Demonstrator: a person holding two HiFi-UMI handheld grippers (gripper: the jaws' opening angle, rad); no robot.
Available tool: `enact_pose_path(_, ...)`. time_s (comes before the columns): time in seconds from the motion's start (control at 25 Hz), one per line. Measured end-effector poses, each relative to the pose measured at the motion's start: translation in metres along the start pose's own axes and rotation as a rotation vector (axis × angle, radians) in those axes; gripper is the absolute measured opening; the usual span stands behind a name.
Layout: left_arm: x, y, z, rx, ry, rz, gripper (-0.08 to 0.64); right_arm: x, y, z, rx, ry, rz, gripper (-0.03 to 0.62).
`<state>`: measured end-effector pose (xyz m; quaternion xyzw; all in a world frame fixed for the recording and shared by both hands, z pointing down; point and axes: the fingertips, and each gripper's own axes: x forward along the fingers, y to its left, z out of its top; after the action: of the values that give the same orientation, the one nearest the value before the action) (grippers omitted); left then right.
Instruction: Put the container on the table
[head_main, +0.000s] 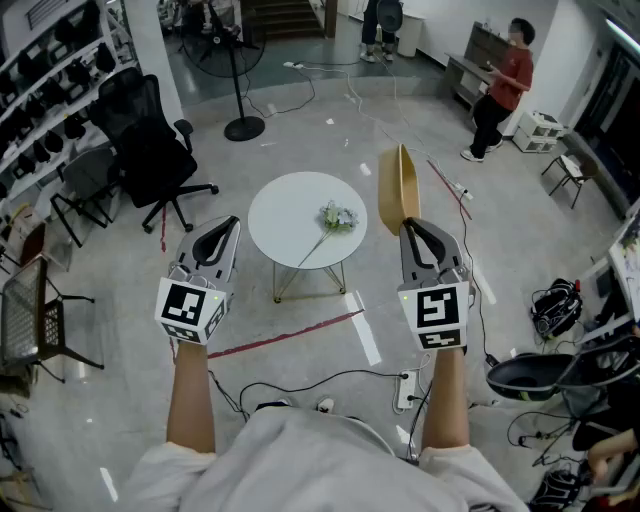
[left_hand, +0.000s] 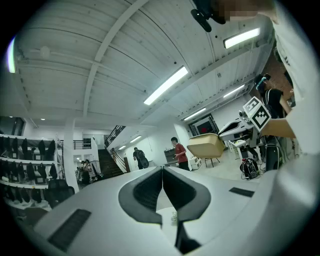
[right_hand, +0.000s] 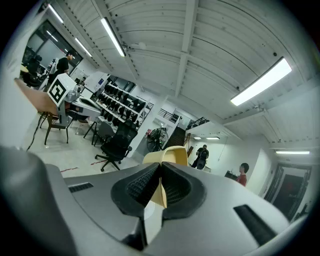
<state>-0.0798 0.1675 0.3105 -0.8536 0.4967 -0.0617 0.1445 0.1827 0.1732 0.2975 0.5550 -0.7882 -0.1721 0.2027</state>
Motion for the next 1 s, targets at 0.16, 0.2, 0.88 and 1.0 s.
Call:
enact_pose_path(0.16, 0.013, 0.003, 0.001, 0.003, 0.01, -0.004, 0.021, 0.014, -0.004, 0.001, 0.009, -0.003, 0.017, 0.029)
enact_pose_path(0.2, 0.016, 0.005, 0.001, 0.004, 0.012, -0.004, 0.021, 0.018, -0.004, 0.003, 0.018, -0.012, 0.027, 0.03)
enact_pose_path(0.88, 0.185, 0.148, -0.095, -0.018, 0.006, -0.018, 0.021, 0.253, -0.019, -0.005, 0.007, 0.007, 0.039, 0.031)
enact_pose_path(1.0, 0.233, 0.196, -0.122, -0.046, 0.034, -0.023, 0.021, 0.319, -0.026, -0.007, 0.014, 0.049, 0.031, 0.031)
